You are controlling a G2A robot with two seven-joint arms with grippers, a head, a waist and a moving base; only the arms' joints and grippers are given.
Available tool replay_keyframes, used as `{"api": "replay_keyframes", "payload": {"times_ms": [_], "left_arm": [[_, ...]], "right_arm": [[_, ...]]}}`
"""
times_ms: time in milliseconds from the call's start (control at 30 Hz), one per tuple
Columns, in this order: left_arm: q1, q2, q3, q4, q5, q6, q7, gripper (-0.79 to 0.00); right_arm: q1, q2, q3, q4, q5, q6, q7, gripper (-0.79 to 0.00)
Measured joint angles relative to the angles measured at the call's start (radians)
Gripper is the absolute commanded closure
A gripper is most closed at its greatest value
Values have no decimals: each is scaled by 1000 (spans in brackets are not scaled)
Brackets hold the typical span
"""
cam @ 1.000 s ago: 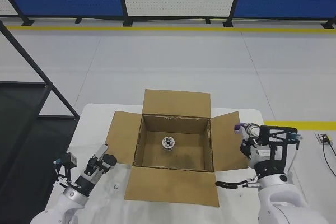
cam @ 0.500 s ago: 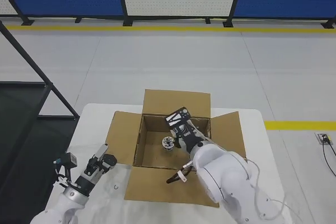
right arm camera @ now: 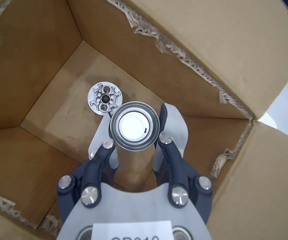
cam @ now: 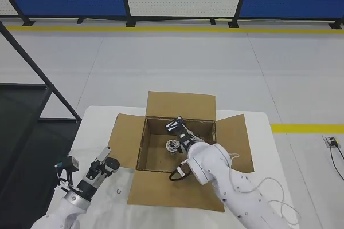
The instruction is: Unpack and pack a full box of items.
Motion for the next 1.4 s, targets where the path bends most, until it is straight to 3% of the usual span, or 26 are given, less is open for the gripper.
{"api": "replay_keyframes", "payload": {"times_ms": [333,533,567,600,700,867,1167,1300,1400], "left_arm": [[0,0,0,0,0,0,0,-785],[0,0,0,0,0,0,0,-785],[0,0,0,0,0,0,0,-785],[0,0,0,0,0,0,0,-785],[0,0,0,0,0,0,0,-785],[0,0,0,0,0,0,0,-785],[0,0,0,0,0,0,0,-785],[0,0,0,0,0,0,0,-785],[0,0,0,0,0,0,0,-785]], "right_arm": [[42,-35,5,192,83,9,-92,0],[53,-45,13,232,98,-5,-103,-280],[53,-46,15,234,98,-7,-103,-369],[52,-47,18,234,96,-9,-101,-409],[45,-47,27,227,89,-11,-97,-416],[24,-44,47,202,73,-17,-90,-603],[-57,-28,94,58,8,-19,-83,-659],[-151,-8,144,-128,-49,-27,-74,-782],[-237,8,190,-284,-74,-64,-74,-785]]}}
